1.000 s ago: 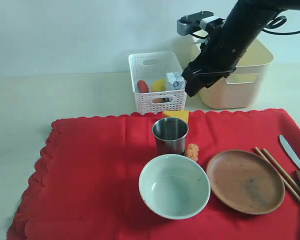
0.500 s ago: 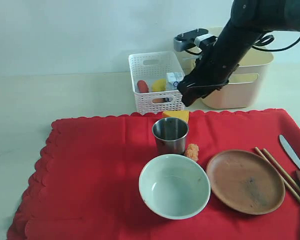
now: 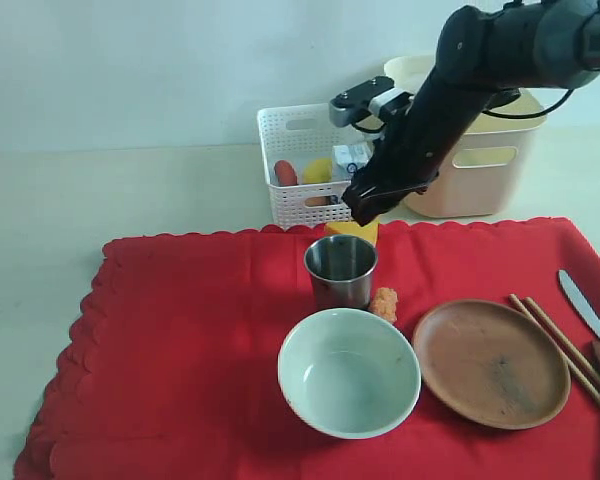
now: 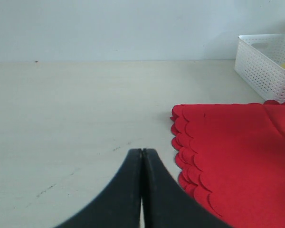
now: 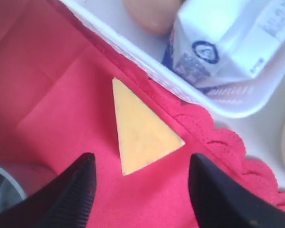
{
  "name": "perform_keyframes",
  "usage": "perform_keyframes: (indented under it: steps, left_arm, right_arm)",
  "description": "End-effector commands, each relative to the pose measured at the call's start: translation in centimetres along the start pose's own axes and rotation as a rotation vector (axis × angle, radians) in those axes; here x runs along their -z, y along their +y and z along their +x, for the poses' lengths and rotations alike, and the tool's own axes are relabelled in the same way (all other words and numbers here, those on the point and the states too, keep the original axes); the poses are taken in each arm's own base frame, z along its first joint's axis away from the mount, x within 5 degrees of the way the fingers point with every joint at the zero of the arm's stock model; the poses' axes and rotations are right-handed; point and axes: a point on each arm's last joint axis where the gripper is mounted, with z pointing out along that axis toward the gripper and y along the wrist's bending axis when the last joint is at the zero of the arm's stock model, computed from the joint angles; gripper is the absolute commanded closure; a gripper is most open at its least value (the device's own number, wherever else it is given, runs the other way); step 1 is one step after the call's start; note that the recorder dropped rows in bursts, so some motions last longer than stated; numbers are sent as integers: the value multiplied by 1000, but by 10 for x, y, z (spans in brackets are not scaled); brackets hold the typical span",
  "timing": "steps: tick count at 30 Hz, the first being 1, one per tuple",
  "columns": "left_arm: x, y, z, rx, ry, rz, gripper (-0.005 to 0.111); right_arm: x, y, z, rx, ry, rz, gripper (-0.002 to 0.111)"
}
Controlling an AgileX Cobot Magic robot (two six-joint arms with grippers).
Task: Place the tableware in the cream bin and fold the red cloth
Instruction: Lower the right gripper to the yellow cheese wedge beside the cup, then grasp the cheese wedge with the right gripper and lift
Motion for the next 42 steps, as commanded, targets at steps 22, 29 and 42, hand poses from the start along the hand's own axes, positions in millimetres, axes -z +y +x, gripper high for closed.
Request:
perform_keyframes:
  steps: [22, 29, 42]
  left_arm:
    - [0, 0, 0, 4, -14, 1, 107]
    - [0, 0, 0, 4, -14, 1, 107]
    - [0, 0, 0, 4, -14, 1, 107]
  right_arm:
    - [-31, 10, -4, 240, -5, 48, 41]
    - [-35, 9, -4, 243, -12, 54, 41]
    - [-66, 4, 3, 228, 55, 52, 68]
